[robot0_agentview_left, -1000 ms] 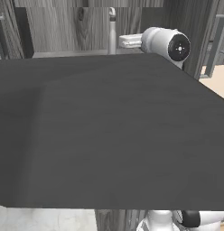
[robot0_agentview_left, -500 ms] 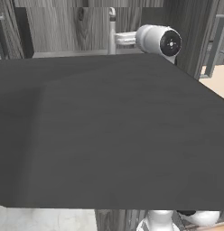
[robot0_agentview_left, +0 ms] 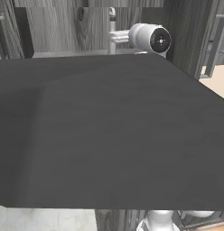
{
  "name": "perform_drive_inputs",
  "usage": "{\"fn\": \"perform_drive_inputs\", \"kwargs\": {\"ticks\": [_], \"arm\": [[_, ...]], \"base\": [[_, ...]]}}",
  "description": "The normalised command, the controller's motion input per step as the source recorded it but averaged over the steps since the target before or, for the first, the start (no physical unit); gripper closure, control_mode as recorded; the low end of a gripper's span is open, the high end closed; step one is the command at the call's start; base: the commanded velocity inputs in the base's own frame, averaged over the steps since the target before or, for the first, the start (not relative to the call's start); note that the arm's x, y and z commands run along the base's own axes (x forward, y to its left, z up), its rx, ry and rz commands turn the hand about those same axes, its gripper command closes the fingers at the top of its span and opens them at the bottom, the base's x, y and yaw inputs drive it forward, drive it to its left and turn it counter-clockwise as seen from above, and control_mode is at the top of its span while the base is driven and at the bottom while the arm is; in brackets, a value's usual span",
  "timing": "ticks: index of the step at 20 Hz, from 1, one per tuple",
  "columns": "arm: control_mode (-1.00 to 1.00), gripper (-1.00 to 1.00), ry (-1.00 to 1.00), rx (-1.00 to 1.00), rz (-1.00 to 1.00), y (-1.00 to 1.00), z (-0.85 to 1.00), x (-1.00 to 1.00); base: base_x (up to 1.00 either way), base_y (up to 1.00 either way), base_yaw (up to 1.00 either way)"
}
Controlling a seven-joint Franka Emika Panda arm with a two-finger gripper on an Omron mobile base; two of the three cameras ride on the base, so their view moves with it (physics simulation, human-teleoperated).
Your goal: Grab the spray bottle from the cabinet, then place it next to the cutting board for sanitizing. Then grab the dish brush from the countertop next to the sink and place it next to the cutting board.
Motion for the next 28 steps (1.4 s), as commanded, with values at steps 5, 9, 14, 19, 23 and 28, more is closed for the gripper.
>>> {"fn": "perform_drive_inputs", "kwargs": {"ticks": [5, 9, 14, 19, 23, 28], "arm": [[-1.0, -1.0, 0.0, 0.0, -0.01, 0.04, 0.0, 0.48], [-1.0, -1.0, 0.0, 0.0, -0.03, 0.13, 0.0, 0.53], [-1.0, -1.0, 0.0, 0.0, -0.02, 0.11, -0.01, 0.48], [-1.0, -1.0, 0.0, 0.0, 0.0, 0.07, -0.05, 0.41], [-1.0, -1.0, 0.02, 0.0, 0.0, 0.02, -0.2, 0.42], [-1.0, -1.0, 0.02, 0.0, 0.0, 0.0, -0.22, 0.31]], "base": [[0.0, 0.0, 0.0], [0.0, 0.0, 0.0], [0.0, 0.0, 0.0], [0.0, 0.0, 0.0], [0.0, 0.0, 0.0], [0.0, 0.0, 0.0]]}}
